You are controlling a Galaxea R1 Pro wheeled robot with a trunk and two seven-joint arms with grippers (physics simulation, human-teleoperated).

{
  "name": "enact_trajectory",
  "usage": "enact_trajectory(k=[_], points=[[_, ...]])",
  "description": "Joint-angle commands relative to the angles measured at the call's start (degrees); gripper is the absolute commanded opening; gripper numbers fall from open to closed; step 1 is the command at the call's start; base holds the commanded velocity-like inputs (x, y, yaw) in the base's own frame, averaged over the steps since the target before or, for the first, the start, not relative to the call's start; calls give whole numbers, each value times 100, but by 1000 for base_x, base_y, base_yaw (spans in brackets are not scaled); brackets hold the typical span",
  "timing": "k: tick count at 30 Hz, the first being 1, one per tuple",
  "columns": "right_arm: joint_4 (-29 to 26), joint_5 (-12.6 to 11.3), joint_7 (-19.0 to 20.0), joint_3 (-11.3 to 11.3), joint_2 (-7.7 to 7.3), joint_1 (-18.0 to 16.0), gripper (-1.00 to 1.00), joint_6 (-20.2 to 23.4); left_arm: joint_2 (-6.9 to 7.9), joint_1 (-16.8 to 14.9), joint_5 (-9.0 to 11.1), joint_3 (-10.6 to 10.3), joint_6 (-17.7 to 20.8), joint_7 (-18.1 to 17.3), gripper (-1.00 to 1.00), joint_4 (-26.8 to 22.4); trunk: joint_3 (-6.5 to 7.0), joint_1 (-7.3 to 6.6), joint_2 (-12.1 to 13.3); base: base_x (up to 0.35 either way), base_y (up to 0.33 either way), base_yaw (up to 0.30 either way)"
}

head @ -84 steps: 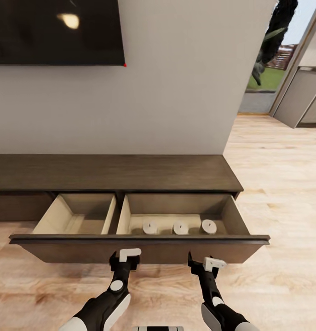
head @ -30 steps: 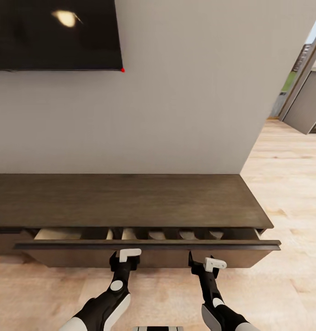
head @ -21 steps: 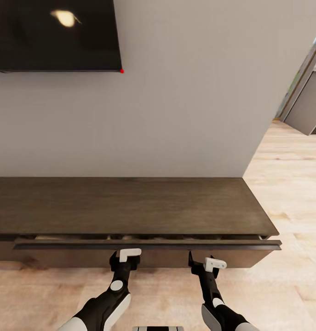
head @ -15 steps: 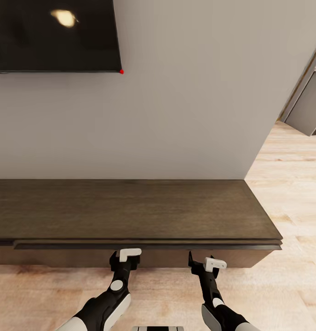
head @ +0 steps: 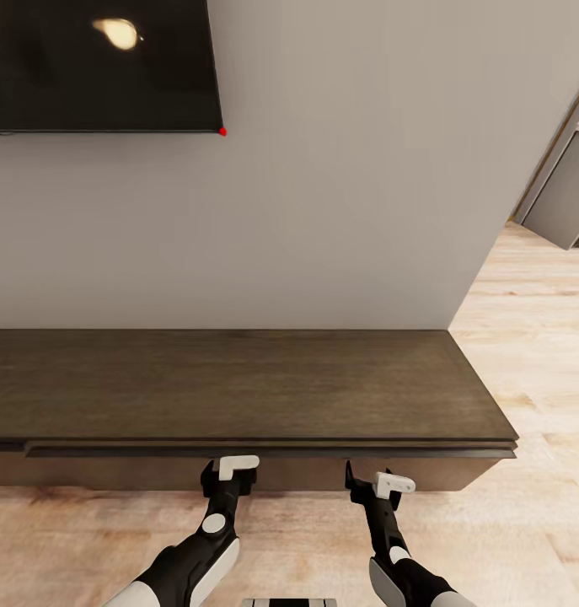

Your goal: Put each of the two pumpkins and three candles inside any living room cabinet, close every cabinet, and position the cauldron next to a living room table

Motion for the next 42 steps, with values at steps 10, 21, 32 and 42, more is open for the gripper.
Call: enact_trajectory(k=[10, 21, 32, 42], points=[[-3, -17, -47, 49, -5, -5, 100, -15, 5, -9, 53, -41, -40, 45, 100, 2, -4, -1, -2, 43, 17, 0], [3, -17, -47, 49, -8, -5, 100, 10, 2, -9, 54, -42, -35, 46, 100, 2, -4, -1, -2, -309, 0, 0], [-45, -54, -57, 10, -18, -5, 100, 848, -4, -9, 65, -35, 99, 37, 100, -86, -4, -1, -2, -326, 0, 0], [-1090, -96, -64, -14, -70, 31, 100, 2759, 9, -9, 968, 10, 2120, 10, 100, -271, -4, -1, -2, -61, 0, 0]])
